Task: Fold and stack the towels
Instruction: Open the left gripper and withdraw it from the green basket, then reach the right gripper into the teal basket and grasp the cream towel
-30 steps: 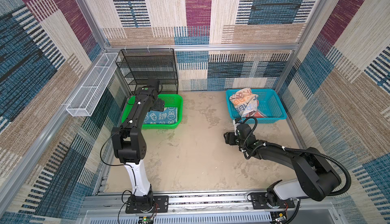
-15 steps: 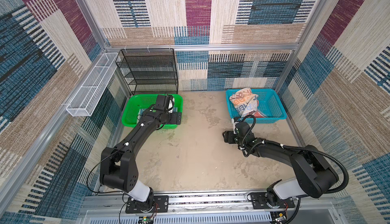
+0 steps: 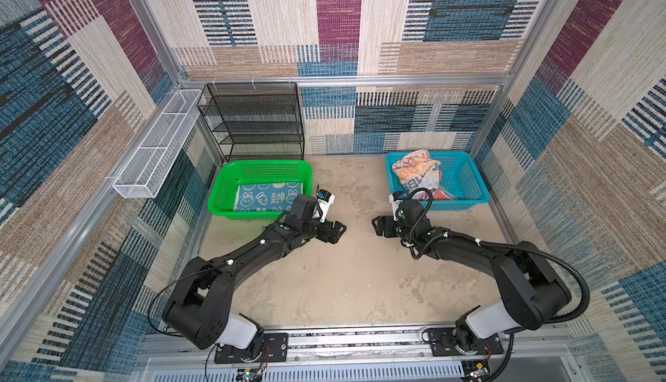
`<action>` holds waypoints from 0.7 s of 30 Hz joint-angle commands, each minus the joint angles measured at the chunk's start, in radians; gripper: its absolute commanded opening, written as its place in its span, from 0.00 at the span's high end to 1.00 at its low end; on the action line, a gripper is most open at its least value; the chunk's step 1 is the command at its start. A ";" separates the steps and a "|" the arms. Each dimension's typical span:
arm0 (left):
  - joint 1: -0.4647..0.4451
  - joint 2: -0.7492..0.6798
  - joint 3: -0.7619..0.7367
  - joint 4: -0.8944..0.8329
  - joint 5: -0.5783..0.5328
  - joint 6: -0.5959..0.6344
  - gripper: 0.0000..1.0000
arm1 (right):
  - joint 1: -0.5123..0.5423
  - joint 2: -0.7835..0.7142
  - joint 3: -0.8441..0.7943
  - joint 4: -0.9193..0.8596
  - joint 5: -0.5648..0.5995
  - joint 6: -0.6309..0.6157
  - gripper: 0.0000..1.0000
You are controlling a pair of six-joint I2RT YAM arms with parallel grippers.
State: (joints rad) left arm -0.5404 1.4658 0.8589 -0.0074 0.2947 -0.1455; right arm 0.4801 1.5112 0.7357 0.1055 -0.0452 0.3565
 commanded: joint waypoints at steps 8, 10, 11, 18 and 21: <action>-0.056 0.012 -0.005 0.061 0.078 -0.017 0.09 | -0.003 -0.009 0.128 -0.077 0.104 -0.063 0.09; -0.065 0.021 -0.003 0.068 0.083 -0.012 0.08 | -0.013 0.000 0.163 -0.100 0.133 -0.068 0.07; -0.068 0.028 0.001 0.068 0.082 -0.007 0.07 | -0.018 0.003 0.176 -0.104 0.140 -0.071 0.05; -0.072 0.041 0.013 0.050 0.064 0.011 0.05 | -0.111 0.018 0.266 -0.103 0.150 -0.072 0.01; -0.072 0.052 0.015 0.051 0.058 0.011 0.05 | -0.169 0.061 0.335 -0.146 0.183 -0.059 0.01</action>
State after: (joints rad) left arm -0.6117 1.5112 0.8661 0.0334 0.3485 -0.1425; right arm 0.3412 1.5482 1.0286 -0.0109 0.0937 0.2878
